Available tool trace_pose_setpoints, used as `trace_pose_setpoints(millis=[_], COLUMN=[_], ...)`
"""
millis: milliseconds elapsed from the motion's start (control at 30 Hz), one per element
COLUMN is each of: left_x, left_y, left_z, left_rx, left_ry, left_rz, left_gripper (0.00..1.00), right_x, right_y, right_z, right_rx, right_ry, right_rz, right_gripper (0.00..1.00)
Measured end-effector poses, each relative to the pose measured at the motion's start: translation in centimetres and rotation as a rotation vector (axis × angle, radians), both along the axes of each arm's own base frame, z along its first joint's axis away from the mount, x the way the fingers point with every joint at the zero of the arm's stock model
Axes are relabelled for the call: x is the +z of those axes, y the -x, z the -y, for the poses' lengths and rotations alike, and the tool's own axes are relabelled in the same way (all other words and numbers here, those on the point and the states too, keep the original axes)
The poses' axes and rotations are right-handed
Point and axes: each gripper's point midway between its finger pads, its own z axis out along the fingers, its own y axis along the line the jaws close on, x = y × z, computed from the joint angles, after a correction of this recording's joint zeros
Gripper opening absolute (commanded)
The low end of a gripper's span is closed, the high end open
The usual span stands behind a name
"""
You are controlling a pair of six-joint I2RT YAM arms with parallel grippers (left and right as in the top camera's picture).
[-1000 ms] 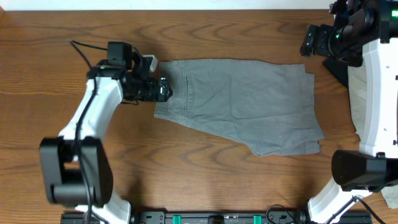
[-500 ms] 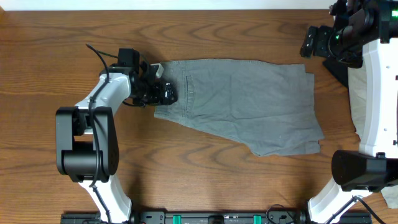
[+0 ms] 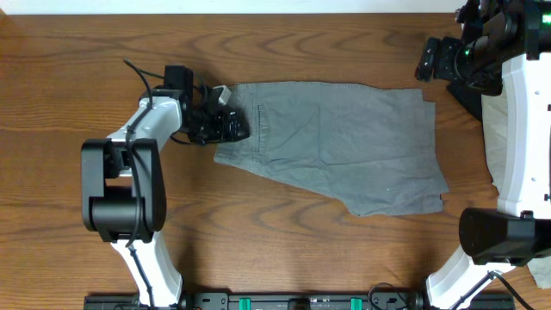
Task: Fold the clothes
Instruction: 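Grasp the shorts' left edge with left gripper, right edge with right, then fold the left side over toward the right gripper with the left gripper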
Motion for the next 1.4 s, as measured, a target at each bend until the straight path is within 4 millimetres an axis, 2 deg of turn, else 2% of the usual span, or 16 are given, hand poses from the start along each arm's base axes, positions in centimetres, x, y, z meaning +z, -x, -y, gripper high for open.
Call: trace_pose_setpoints(millis=[67,167,200,333,467,600,700,800,867,900,933,1067,1167,1400], left_x=[-0.5,-1.0,-1.2,-1.6,-1.8,-1.7,-1.6,-1.1,-0.5,-0.2,0.2,1.7,3.0,6.0], left_y=[0.4,0.8,0.9,1.2,1.7,1.9,2.4,2.8,2.9,2.9,2.8,2.4,1.8,0.3], left_z=[0.1,0.1,0.0,-0.7,-2.3,-5.4,-7.5,-9.2,-9.7,-9.9,-10.1,-10.4,-10.8,-11.2], left_rx=[-0.003,0.001,0.001,0.032,0.088,0.177,0.229,0.258,0.258,0.254,0.250,0.241,0.243,0.246], left_ry=[0.006,0.011,0.008,-0.012,-0.024,-0.031,-0.047,-0.073,-0.094,-0.106,-0.119,-0.152,-0.169,-0.181], left_rz=[-0.022,-0.049,-0.054,-0.088,-0.140,-0.182,-0.218,-0.256,-0.273,-0.276,-0.280,-0.288,-0.276,-0.243], left_gripper=[0.33,0.19,0.07,0.06,0.06,0.06,0.06,0.06,0.06,0.06,0.06,0.06,0.06,0.06], right_x=[0.0,0.0,0.0,0.0,-0.1,-0.3,-1.1,-2.8,-4.3,-5.2,-6.2,-10.2,-13.6,-19.2], right_y=[0.0,0.0,0.0,0.1,0.3,0.3,0.3,0.1,-0.1,-0.1,0.0,0.1,0.5,1.3], right_z=[0.0,0.0,0.0,0.0,0.0,0.0,-0.3,-1.2,-2.0,-2.5,-3.1,-4.8,-5.8,-6.2], right_rx=[0.000,0.000,0.000,0.000,0.000,0.000,0.007,0.030,0.054,0.066,0.076,0.102,0.113,0.087], right_ry=[0.000,0.000,0.000,0.000,0.000,-0.001,-0.001,-0.001,0.000,0.000,-0.003,-0.006,-0.007,-0.023], right_rz=[0.000,0.000,0.000,-0.005,-0.012,-0.019,-0.034,-0.060,-0.079,-0.093,-0.111,-0.154,-0.185,-0.207], right_gripper=[0.92,0.92,0.92,0.92,0.92,0.91,0.85,0.76,0.61,0.48,0.38,0.22,0.02,0.01])
